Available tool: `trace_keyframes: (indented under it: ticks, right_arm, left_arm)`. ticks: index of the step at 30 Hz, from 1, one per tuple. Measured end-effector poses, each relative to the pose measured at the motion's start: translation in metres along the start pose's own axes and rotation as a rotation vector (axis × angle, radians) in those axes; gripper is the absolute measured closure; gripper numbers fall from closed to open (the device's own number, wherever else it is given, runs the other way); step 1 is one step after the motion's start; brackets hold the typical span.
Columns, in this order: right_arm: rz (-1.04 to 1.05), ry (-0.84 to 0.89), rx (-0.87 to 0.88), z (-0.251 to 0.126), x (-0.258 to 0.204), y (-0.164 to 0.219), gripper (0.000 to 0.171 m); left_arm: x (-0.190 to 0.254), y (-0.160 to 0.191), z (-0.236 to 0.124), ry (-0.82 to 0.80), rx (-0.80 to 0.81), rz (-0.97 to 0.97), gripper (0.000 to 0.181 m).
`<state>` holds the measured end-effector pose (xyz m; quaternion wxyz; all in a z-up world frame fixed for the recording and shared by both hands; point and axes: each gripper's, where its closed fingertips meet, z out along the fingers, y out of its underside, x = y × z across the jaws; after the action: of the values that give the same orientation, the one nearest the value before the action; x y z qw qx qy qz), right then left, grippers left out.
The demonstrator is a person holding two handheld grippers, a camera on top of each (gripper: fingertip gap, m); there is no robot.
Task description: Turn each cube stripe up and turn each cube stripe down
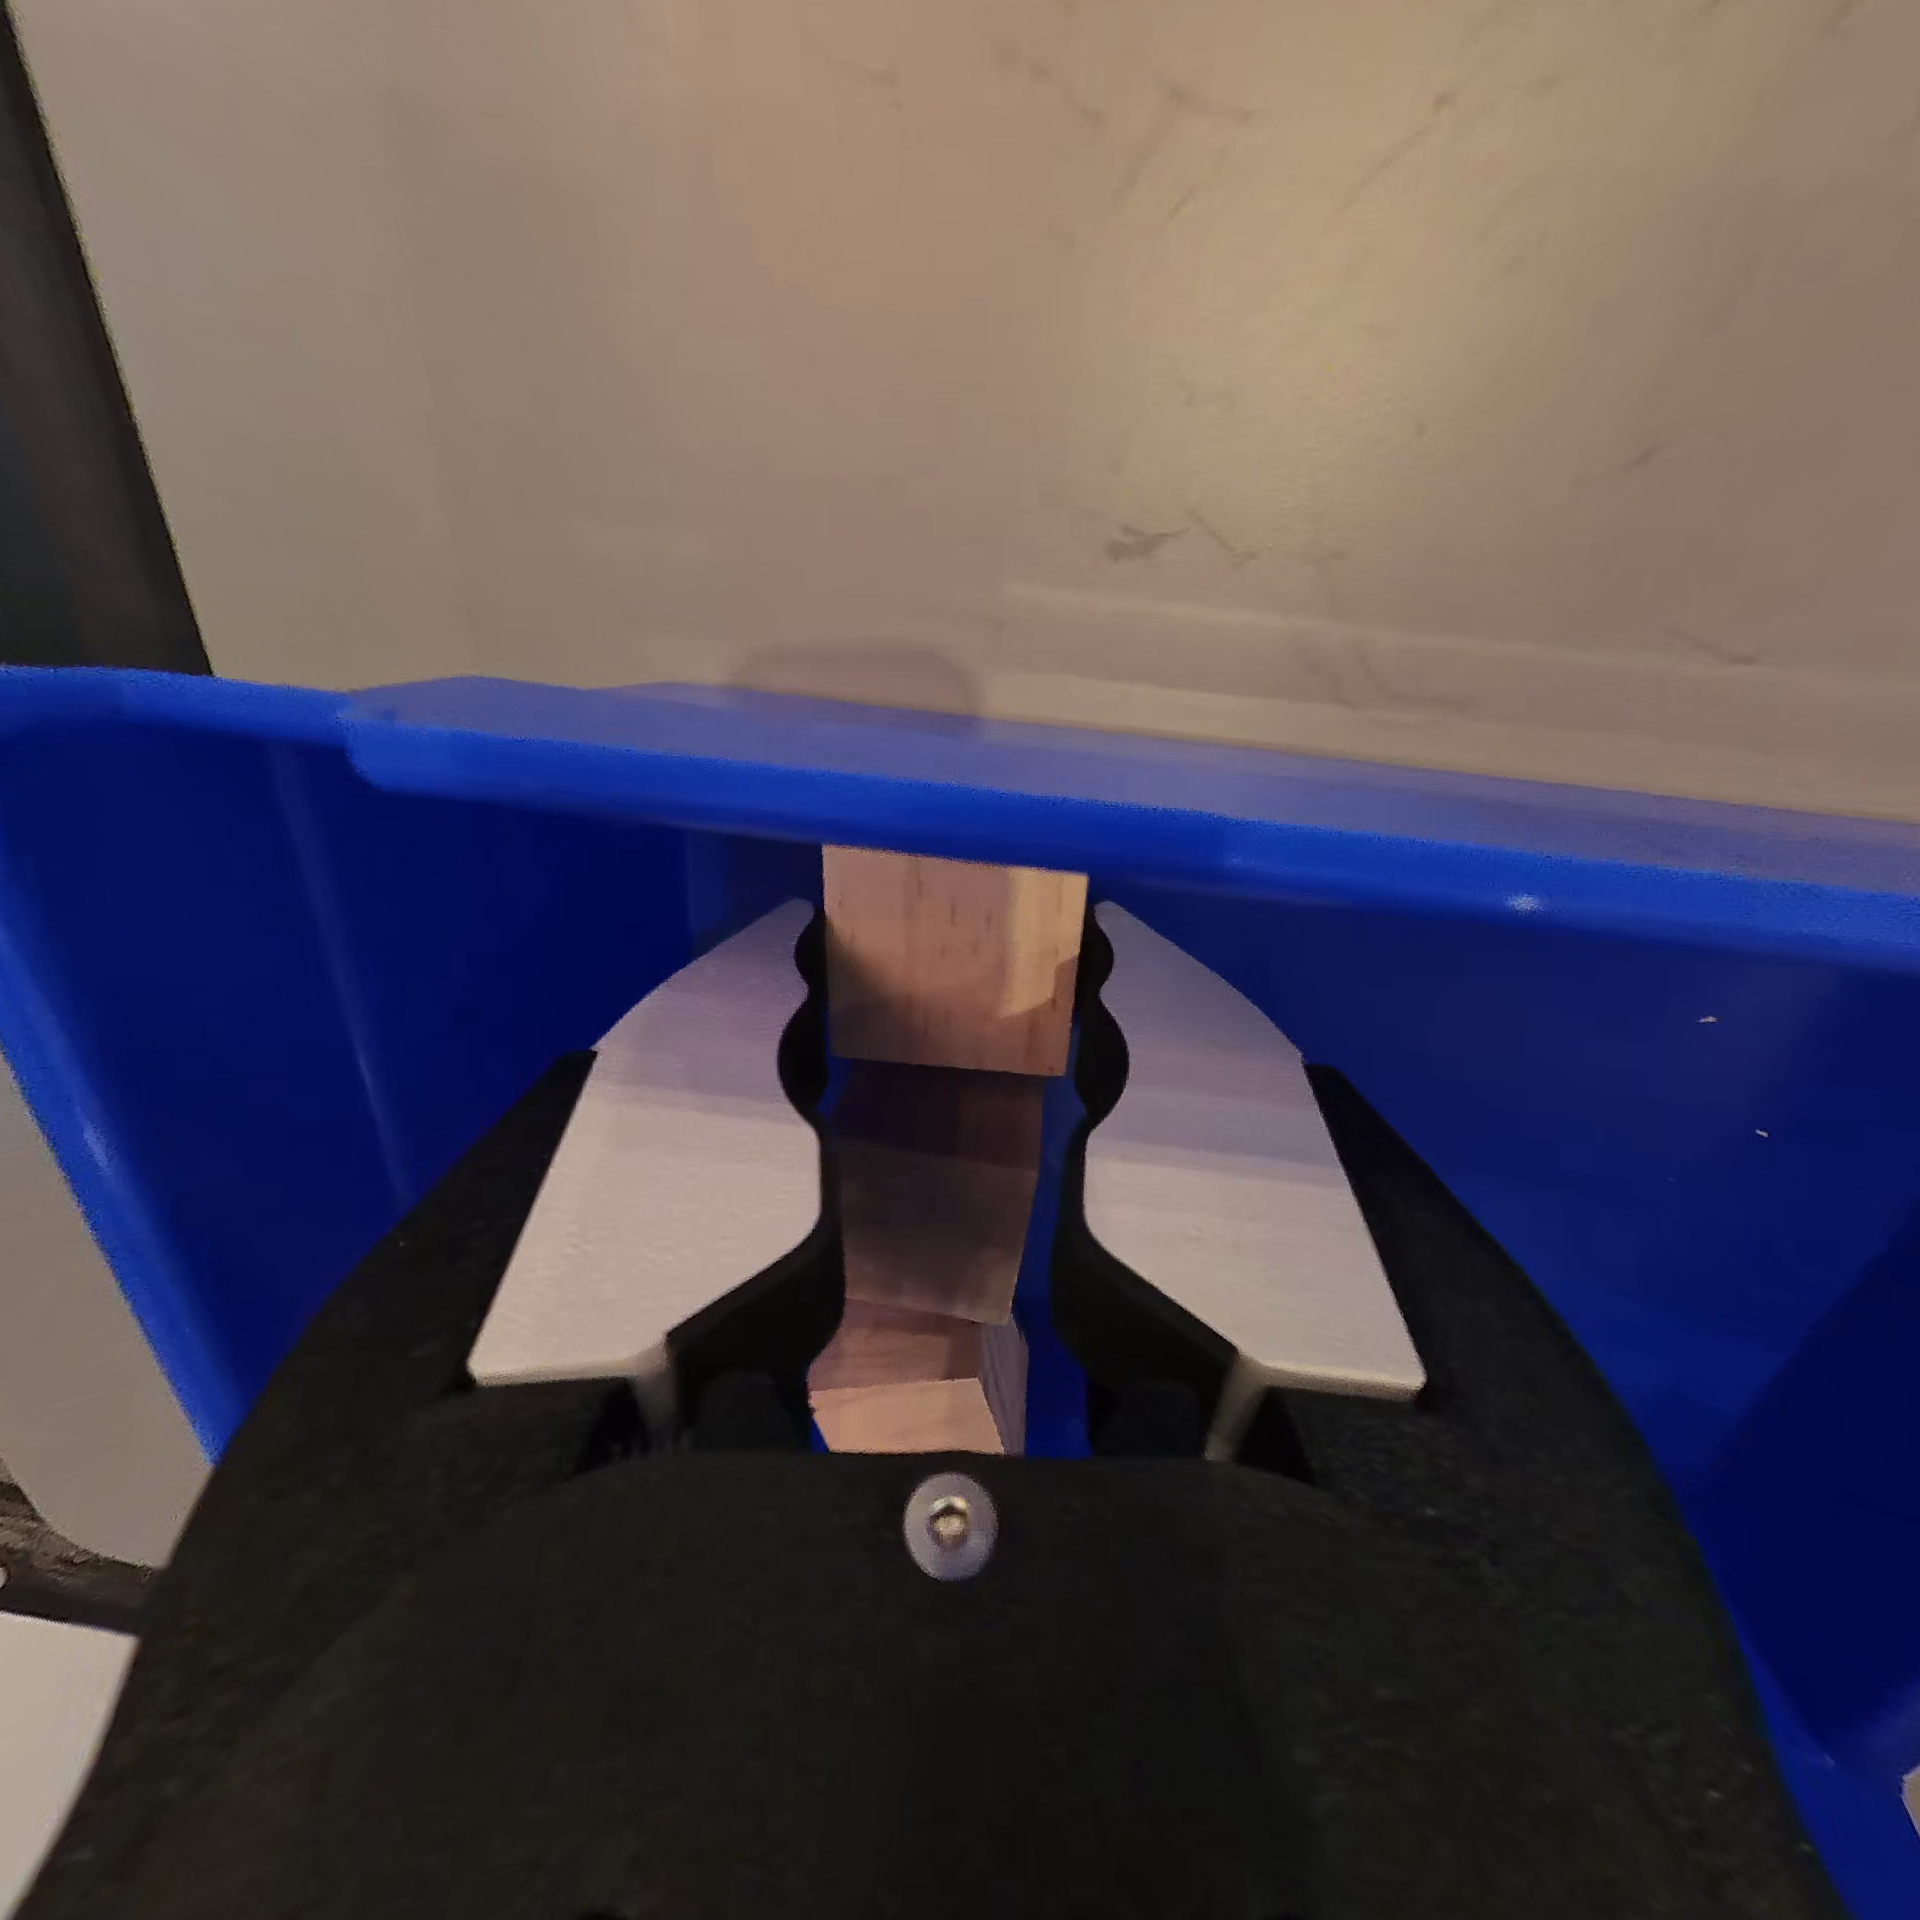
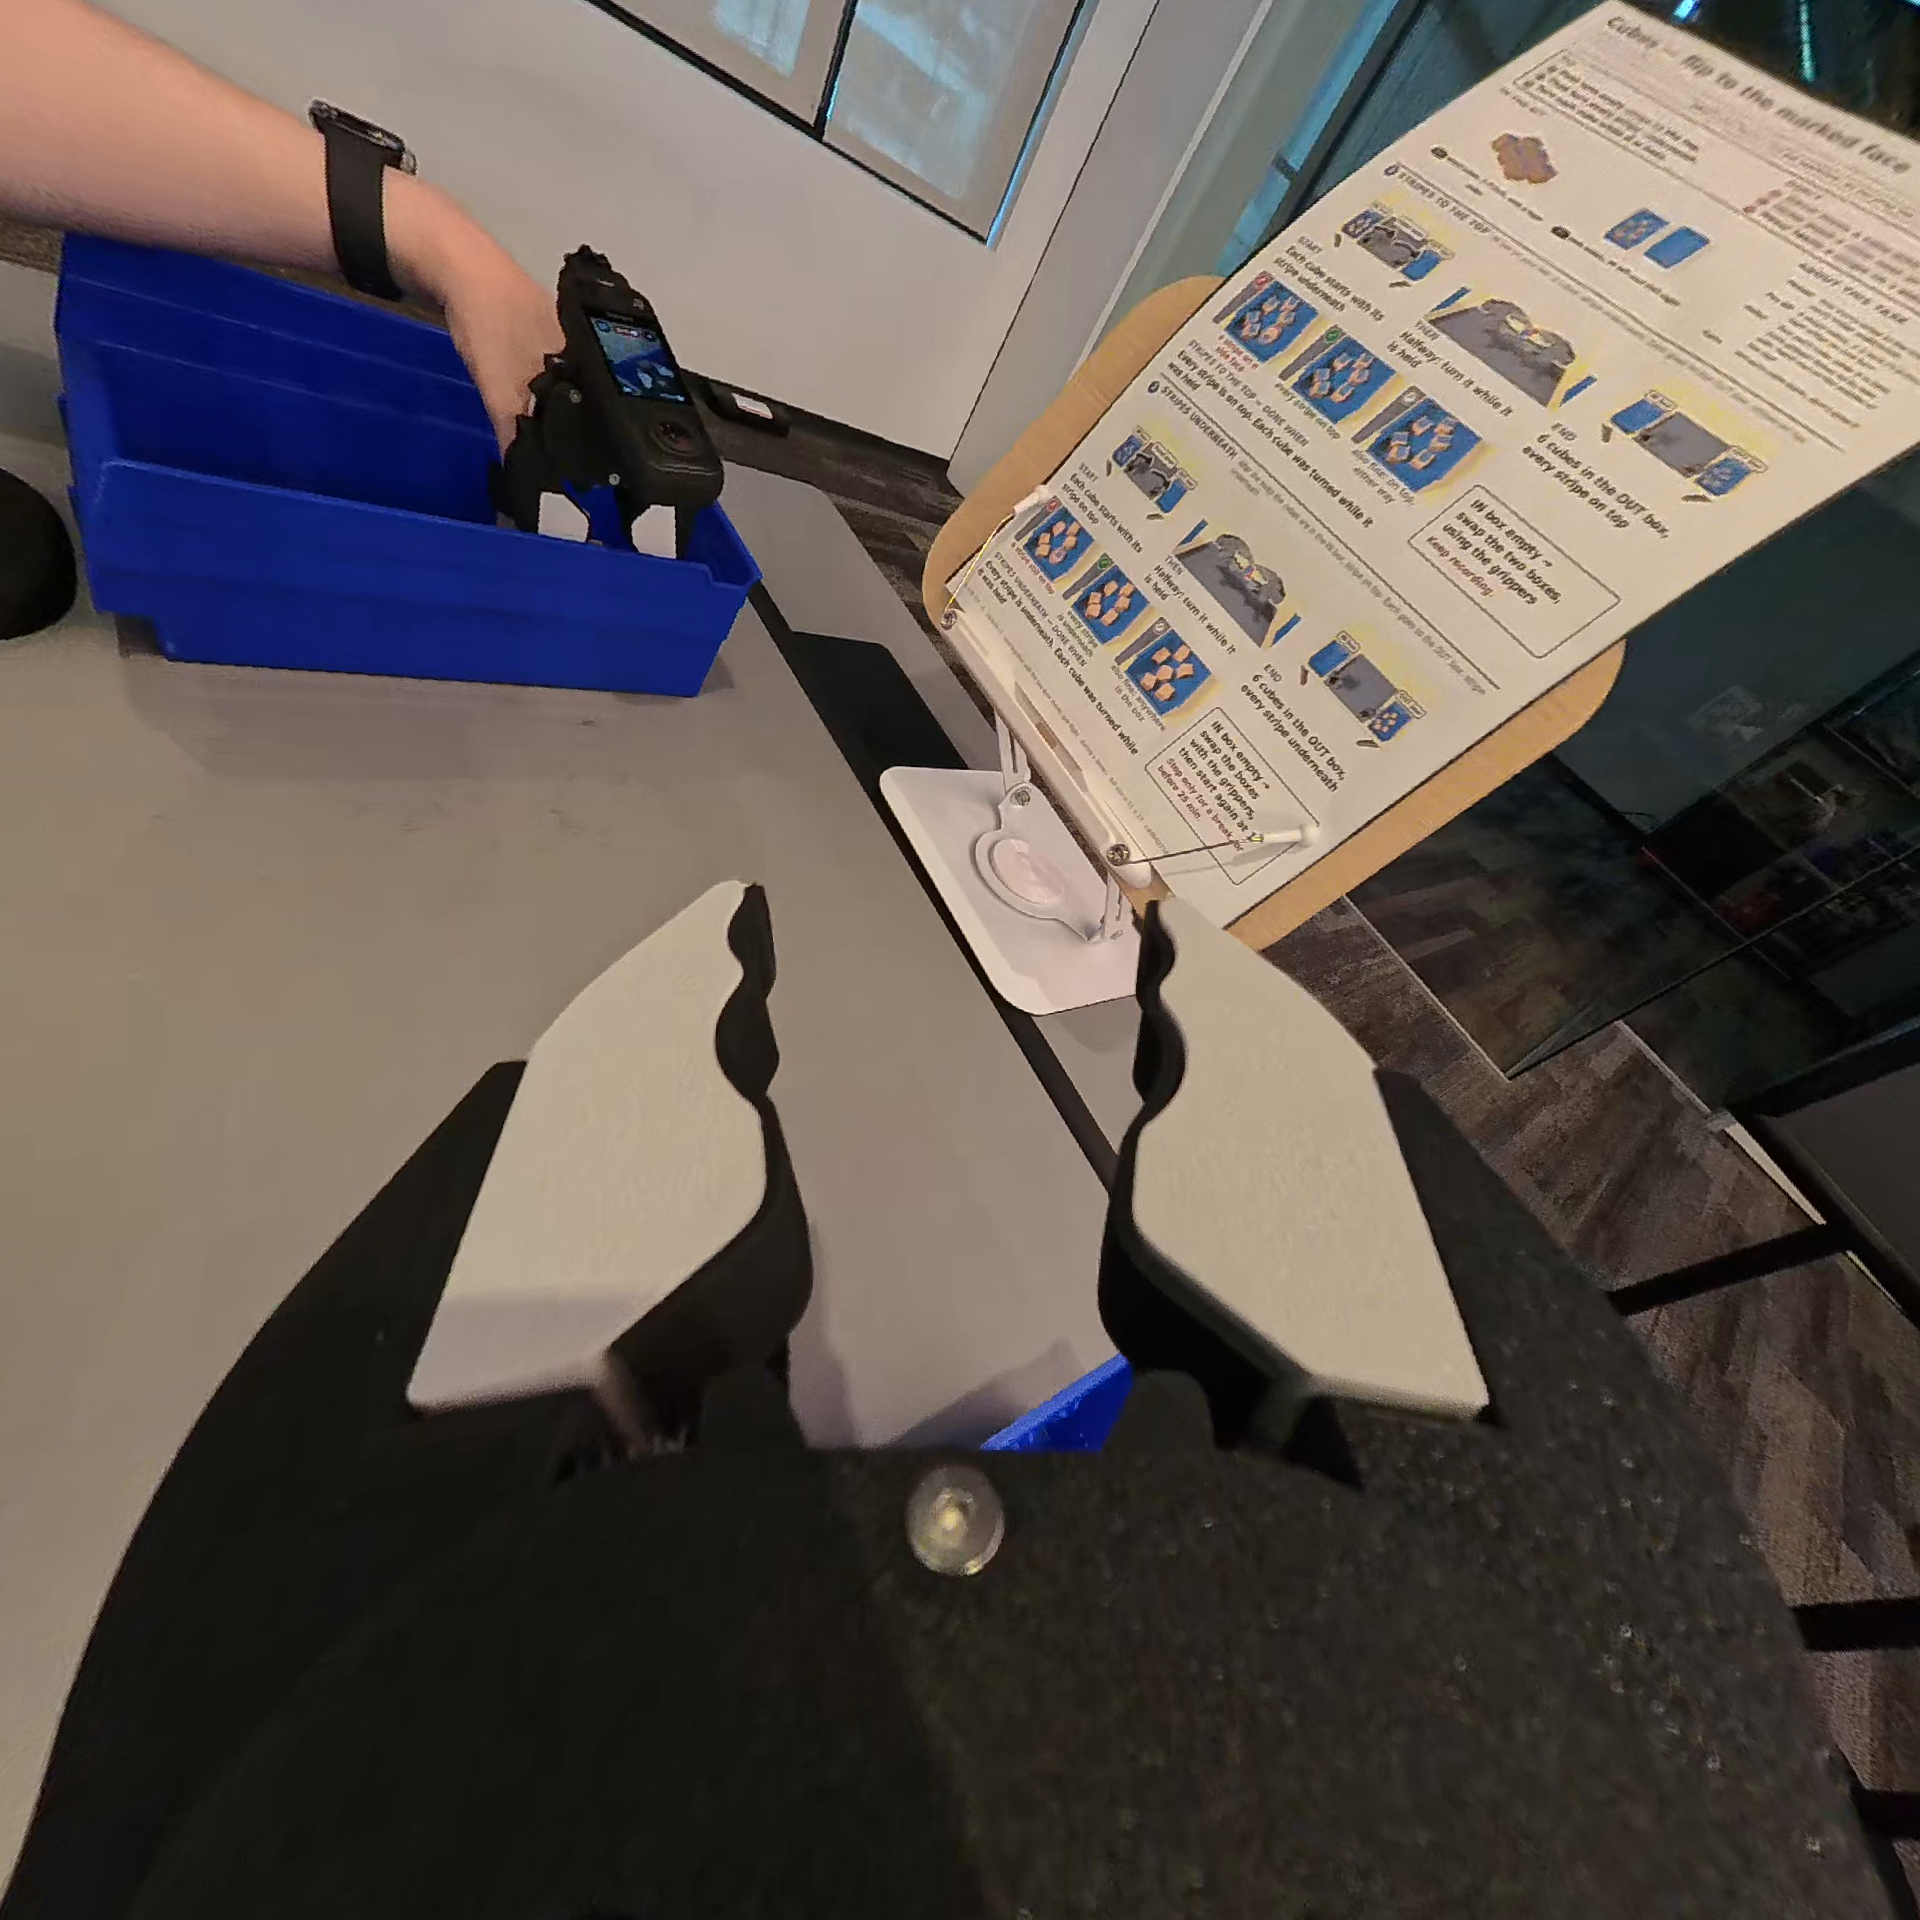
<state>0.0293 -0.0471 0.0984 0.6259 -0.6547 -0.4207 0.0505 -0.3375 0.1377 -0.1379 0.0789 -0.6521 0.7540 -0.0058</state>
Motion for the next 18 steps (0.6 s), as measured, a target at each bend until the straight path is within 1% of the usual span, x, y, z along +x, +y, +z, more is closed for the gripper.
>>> trace_keyframes:
  ticks: [7,11,14,16,18]
  right_arm:
    - [-0.003,-0.031,-0.030,0.005,-0.006,0.006,0.106]
    - [-0.004,-0.056,-0.038,0.010,-0.011,0.008,0.107]
    - [-0.011,-0.071,-0.063,0.015,-0.013,0.014,0.107]
    - [-0.010,-0.077,-0.066,0.019,-0.015,0.015,0.107]
    - [-0.012,-0.079,-0.058,0.025,-0.017,0.013,0.110]
  left_arm:
    - [0.001,0.002,0.003,0.038,-0.036,-0.056,0.136]
    - [0.003,0.003,-0.006,0.063,-0.020,-0.103,0.136]
    - [0.003,0.004,-0.030,0.047,0.020,-0.128,0.136]
    - [0.004,-0.001,-0.059,0.026,0.082,-0.143,0.136]
    - [0.006,-0.011,-0.097,-0.009,0.185,-0.149,0.136]
